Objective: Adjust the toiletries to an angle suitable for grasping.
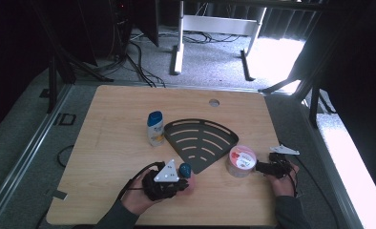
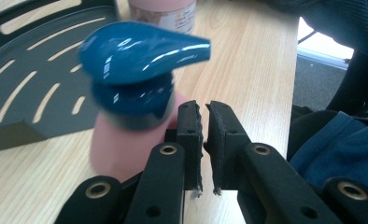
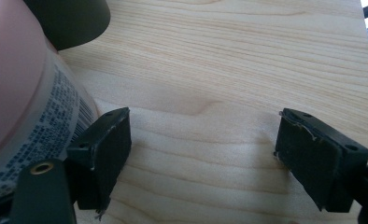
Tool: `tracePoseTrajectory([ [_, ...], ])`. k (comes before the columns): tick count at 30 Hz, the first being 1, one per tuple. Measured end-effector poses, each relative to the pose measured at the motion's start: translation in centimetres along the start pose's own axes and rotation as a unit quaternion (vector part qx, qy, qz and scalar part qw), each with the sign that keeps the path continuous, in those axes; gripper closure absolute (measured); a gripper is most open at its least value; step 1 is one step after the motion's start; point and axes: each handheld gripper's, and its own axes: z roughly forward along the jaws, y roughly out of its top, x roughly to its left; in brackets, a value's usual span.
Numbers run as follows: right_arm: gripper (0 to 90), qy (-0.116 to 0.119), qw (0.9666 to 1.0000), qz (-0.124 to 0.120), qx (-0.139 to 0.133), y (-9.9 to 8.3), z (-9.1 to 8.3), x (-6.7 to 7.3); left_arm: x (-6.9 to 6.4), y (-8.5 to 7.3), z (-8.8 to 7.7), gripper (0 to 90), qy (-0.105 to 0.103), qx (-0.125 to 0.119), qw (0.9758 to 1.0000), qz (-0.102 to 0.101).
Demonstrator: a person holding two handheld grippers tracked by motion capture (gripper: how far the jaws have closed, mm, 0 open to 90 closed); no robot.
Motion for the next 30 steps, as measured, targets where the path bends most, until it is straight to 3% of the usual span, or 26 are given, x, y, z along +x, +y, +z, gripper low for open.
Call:
tracePoseTrajectory([
  [6,17.9,0.0,1.0,0.0,0.0,0.0,0.0,0.0,-0.5,0.7,1.5,87.6,-0.002,-0.006,0.9999,0.013],
  [11,17.9,0.0,1.0,0.0,0.0,0.0,0.0,0.0,-0.4,0.5,2.5,89.3,0.006,0.009,0.9998,0.015],
  [13,17.9,0.0,1.0,0.0,0.0,0.0,0.0,0.0,-0.4,0.4,2.5,89.5,0.004,0.005,0.9999,0.01],
  [21,17.9,0.0,1.0,0.0,0.0,0.0,0.0,0.0,-0.2,0.1,2.0,89.4,0.028,0.015,0.9995,0.005],
  [30,17.9,0.0,1.0,0.0,0.0,0.0,0.0,0.0,0.7,-0.9,1.1,89.4,0.067,0.029,0.9972,-0.015],
])
